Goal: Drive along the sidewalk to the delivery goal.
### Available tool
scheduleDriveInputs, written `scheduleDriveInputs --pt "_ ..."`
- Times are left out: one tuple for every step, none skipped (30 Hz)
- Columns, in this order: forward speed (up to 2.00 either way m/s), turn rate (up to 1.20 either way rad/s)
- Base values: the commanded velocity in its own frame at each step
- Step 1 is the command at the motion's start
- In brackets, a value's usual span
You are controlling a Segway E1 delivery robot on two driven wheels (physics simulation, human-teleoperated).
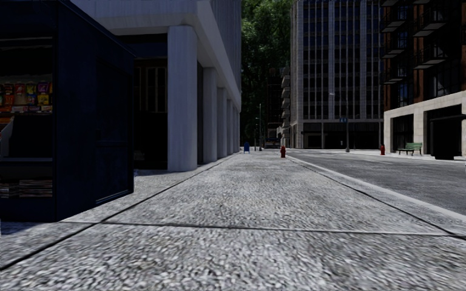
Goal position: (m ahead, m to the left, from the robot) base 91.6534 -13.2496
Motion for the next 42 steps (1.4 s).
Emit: scheduleDriveInputs --pt "2.0 -0.27" --pt "2.0 -0.27" --pt "2.0 -0.22" --pt "2.0 -0.12" --pt "2.0 -0.08" --pt "2.0 -0.08" --pt "2.0 -0.07" --pt "2.0 -0.07" --pt "2.0 -0.07" --pt "2.0 -0.07" --pt "2.0 -0.18" --pt "2.0 -0.28" --pt "2.0 -0.32" --pt "2.0 -0.33" --pt "2.0 -0.33" --pt "2.0 -0.34" --pt "2.0 -0.34" --pt "2.0 -0.34" --pt "2.0 -0.34" --pt "2.0 -0.34" --pt "2.0 -0.34" --pt "2.0 -0.29" --pt "2.0 -0.29" --pt "2.0 -0.09" --pt "2.0 0.0" --pt "2.0 0.0" --pt "2.0 0.0" --pt "2.0 0.0" --pt "2.0 0.0" --pt "2.0 0.0" --pt "2.0 0.0" --pt "2.0 0.0" --pt "2.0 0.0" --pt "2.0 0.0" --pt "2.0 0.0" --pt "2.0 0.0" --pt "2.0 0.0" --pt "2.0 0.0" --pt "2.0 0.0" --pt "2.0 0.0" --pt "2.0 0.0" --pt "2.0 0.0"
